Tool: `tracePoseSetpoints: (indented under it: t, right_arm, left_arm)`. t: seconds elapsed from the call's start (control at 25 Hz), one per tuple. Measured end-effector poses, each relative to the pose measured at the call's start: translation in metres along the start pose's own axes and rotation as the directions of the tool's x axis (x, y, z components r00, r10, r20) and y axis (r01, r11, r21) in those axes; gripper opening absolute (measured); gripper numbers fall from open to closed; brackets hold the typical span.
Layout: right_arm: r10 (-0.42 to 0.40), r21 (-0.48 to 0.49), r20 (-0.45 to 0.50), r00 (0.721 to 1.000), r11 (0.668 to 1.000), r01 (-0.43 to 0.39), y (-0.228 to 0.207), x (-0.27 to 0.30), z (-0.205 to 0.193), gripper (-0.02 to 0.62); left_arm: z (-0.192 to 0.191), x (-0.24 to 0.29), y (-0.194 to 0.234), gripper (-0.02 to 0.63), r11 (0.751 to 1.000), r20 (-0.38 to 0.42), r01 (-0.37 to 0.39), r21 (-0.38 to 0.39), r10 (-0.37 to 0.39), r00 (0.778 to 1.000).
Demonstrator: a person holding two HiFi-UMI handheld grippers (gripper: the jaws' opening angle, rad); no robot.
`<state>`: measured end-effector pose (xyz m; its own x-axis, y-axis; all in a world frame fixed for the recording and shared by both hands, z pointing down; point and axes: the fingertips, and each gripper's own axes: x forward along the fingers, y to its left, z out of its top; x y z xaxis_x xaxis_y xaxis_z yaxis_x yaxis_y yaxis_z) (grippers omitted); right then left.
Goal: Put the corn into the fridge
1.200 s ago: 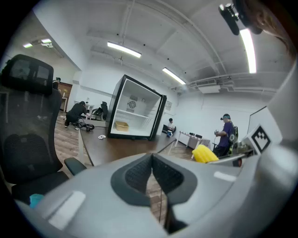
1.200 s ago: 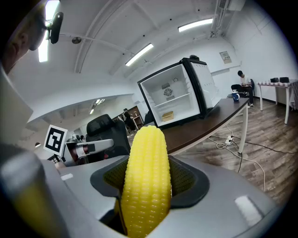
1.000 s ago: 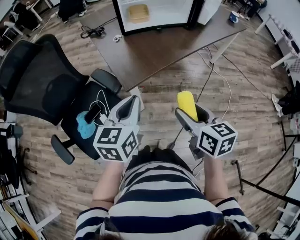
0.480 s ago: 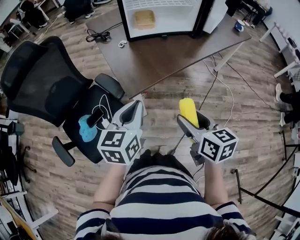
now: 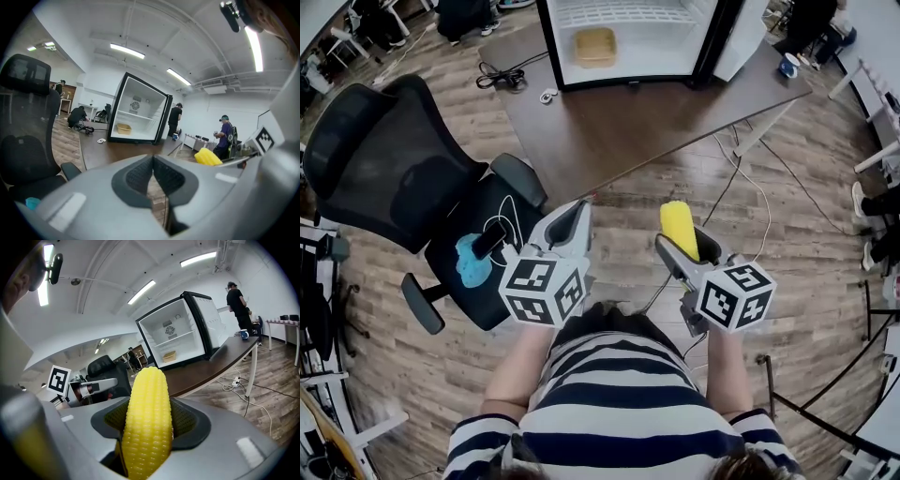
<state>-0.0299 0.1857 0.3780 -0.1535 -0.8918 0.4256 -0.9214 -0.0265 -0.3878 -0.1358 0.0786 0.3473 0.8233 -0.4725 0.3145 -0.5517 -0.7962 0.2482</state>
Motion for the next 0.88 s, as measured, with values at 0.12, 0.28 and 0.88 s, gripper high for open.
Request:
tracePoseSetpoints:
  t: [0.12, 0.28, 0.88]
  right_arm:
    - [0.011, -0.006, -0.008, 1.000, 1.000, -0.011, -0.006, 0.005, 0.004, 0.256]
    - [0.033, -0.010, -0.023, 0.999, 0.999, -0.033, -0.012, 0.009, 0.007, 0.256]
    - [0.054, -0.015, -0.043, 0.998, 0.998, -0.055, -0.024, 0.050, 0.026, 0.256]
  left_arm:
    - [0.004, 0.007, -0.001, 0.000, 1.000, 0.005, -0.012, -0.003, 0.012, 1.000]
    - [0.004, 0.009, 0.001, 0.000, 0.999, 0.007, -0.048, -0.006, 0.048, 0.999]
    - [0.014, 0.032, 0.037, 0.000, 0.995, 0.000, -0.094, -0.022, 0.094, 0.996]
